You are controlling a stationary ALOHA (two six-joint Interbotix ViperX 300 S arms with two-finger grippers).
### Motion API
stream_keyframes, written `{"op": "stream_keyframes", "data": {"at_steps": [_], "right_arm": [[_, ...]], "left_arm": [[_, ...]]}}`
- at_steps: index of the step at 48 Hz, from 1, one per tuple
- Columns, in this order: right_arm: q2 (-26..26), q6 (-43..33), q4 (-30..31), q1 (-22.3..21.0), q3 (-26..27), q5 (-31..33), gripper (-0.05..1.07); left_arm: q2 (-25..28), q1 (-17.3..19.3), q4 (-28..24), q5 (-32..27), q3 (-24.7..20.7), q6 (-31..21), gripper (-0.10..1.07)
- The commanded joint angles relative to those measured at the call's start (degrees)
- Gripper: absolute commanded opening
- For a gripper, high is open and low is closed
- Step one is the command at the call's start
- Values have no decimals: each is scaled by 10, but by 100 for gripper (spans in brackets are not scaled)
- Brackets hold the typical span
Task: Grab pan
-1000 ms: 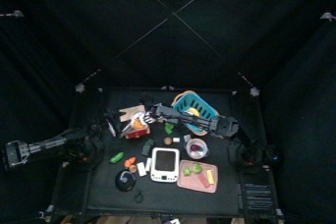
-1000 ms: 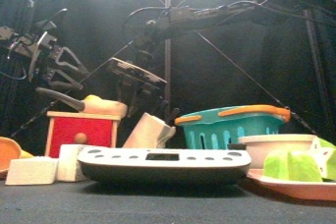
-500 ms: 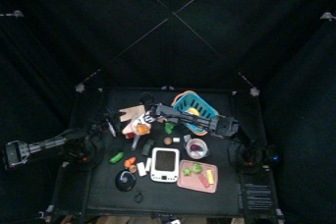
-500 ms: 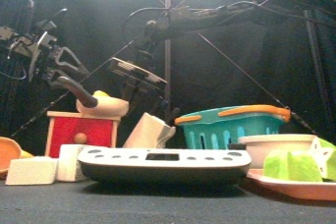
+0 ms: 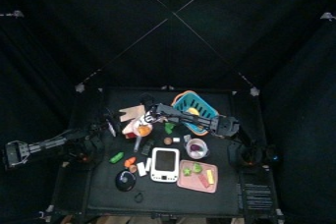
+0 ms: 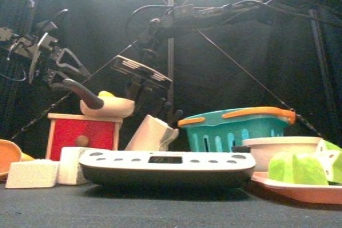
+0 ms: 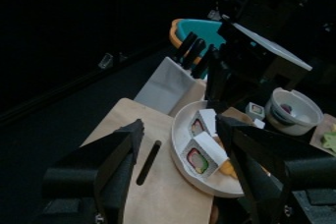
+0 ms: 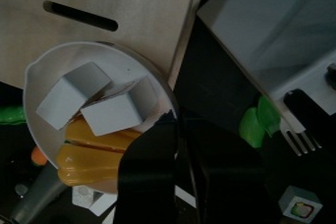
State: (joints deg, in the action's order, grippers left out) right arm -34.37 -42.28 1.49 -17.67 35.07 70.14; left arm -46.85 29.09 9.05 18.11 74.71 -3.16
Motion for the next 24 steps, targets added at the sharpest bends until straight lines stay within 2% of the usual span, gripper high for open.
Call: {"op": "stream_keyframes", "data": {"at_steps": [1,13,24], "right_arm": [[49,4,-3,1,13,4,40],[56,9,-5,4,12,9,39],[85,21,-6,28,-23,18,39]], "left_arm": [[1,1,-2,4,-7,2,94],[1,1,-2,4,-7,2,94],[1,1,-2,4,-8,2,94]]}}
